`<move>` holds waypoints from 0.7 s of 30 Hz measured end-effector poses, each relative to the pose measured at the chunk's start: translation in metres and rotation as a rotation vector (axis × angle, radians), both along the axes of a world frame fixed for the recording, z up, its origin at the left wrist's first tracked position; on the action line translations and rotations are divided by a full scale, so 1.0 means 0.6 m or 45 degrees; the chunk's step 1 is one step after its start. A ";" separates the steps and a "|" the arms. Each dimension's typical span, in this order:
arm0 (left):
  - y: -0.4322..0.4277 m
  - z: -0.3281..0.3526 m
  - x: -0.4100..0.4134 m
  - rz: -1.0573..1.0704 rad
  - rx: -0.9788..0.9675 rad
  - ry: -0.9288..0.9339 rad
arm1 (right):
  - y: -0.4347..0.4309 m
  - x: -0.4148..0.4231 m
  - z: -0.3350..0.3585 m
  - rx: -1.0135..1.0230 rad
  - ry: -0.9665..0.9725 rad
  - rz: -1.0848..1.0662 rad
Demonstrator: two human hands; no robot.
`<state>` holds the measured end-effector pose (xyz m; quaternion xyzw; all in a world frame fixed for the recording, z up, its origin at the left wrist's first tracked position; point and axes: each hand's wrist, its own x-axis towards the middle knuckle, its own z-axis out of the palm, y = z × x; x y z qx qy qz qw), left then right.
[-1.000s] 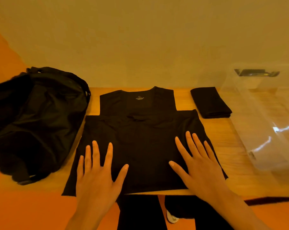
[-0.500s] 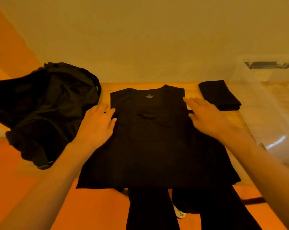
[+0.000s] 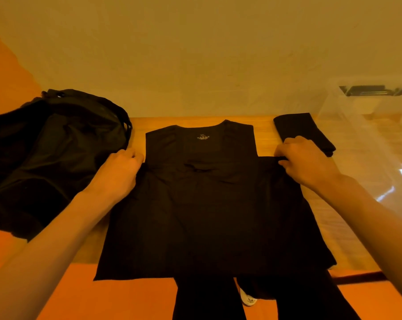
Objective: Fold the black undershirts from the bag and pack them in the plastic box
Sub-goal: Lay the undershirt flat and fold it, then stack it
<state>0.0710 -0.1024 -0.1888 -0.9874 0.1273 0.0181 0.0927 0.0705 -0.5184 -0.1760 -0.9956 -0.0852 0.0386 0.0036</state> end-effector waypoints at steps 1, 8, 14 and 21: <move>-0.002 0.003 0.000 0.016 -0.032 -0.006 | 0.000 0.000 0.000 -0.027 -0.025 0.012; 0.004 0.013 -0.001 0.027 -0.302 -0.072 | -0.008 -0.006 -0.011 0.055 -0.242 0.040; 0.016 0.023 -0.002 0.088 -0.431 -0.127 | -0.017 -0.004 -0.011 0.130 -0.198 0.013; 0.020 0.029 0.002 0.102 -0.610 -0.175 | -0.028 0.005 -0.006 0.222 -0.313 -0.033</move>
